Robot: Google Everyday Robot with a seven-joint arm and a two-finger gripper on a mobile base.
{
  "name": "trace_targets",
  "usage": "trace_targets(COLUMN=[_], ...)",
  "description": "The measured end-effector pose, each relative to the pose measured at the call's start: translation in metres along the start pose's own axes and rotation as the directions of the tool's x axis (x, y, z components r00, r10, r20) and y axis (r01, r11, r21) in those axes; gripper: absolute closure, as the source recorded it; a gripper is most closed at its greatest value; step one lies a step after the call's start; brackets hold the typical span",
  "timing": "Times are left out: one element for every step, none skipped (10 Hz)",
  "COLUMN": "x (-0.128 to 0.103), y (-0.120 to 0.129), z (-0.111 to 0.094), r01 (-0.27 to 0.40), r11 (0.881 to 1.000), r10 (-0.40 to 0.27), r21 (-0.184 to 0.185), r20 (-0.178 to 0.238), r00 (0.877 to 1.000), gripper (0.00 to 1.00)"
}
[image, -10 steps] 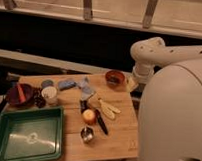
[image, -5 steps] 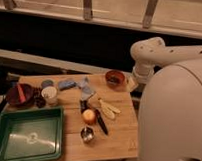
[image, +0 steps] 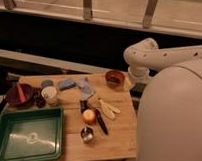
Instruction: Place sponge in metal cup
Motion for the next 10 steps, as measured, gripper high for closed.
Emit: trace_targets(x=[-0.011, -0.033, -0.052, -0.067, -0.083, -0.096, -0.108, -0.116, -0.122, -0.125], y=[0.008, 0.026, 0.042, 0.058, 0.076, 0.092, 0.112, 0.128, 0.140, 0.144], z=[-0.004, -0.012, -0.020, -0.028, -0.038, -0.047, -0.058, -0.069, -0.079, -0.082], r01=[0.026, 0.076, 0.123, 0.170, 0.229, 0.281, 0.340, 0.391, 0.430, 0.442], r11=[0.999, 0.996, 0.990, 0.982, 0.967, 0.951, 0.930, 0.909, 0.892, 0.886], r10=[-0.027, -0.079, -0.129, -0.181, -0.246, -0.303, -0.366, -0.417, -0.452, -0.464], r21=[0.020, 0.047, 0.068, 0.086, 0.108, 0.127, 0.141, 0.145, 0.142, 0.141], r20=[0.027, 0.073, 0.109, 0.141, 0.178, 0.209, 0.246, 0.274, 0.296, 0.304], r00=[0.999, 0.994, 0.986, 0.973, 0.953, 0.930, 0.898, 0.867, 0.841, 0.832], gripper=[0.22, 0.22, 0.22, 0.22, 0.22, 0.22, 0.22, 0.22, 0.22, 0.22])
